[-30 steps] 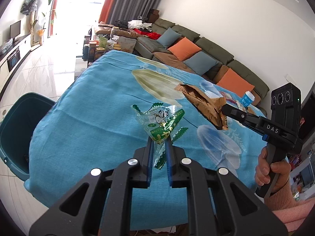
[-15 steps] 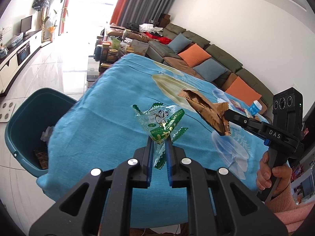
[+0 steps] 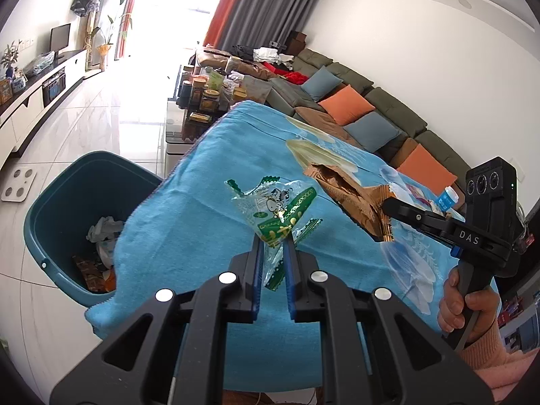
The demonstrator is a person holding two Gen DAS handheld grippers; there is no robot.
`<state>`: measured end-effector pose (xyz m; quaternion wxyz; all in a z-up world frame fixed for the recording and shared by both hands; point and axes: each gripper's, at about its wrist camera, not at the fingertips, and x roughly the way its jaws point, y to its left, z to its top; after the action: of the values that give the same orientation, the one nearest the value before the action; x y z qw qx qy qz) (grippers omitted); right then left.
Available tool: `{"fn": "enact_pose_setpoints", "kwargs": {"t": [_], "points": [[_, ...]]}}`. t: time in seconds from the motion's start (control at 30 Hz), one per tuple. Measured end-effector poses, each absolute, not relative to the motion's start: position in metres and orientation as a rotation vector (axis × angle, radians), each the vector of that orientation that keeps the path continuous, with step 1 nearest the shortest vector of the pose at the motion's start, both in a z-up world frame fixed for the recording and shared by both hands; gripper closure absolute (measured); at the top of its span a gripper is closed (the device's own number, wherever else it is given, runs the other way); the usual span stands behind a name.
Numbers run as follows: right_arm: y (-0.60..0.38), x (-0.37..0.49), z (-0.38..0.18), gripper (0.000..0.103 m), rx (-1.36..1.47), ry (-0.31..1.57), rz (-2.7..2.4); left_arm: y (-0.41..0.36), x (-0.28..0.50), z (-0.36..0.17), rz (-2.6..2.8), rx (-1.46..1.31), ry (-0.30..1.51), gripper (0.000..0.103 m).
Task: Collect trash
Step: 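Carry the green and gold wrappers over the teal bin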
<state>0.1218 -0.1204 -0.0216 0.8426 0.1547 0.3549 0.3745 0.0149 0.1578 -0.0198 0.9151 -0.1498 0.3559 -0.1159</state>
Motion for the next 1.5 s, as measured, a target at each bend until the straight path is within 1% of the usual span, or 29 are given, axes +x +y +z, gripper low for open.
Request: {"fn": "enact_pose_setpoints", "kwargs": {"t": [1.5], "points": [[-0.006, 0.150, -0.017, 0.102, 0.201, 0.846, 0.944, 0.259, 0.012, -0.023, 0.026, -0.384, 0.720, 0.091]]}}
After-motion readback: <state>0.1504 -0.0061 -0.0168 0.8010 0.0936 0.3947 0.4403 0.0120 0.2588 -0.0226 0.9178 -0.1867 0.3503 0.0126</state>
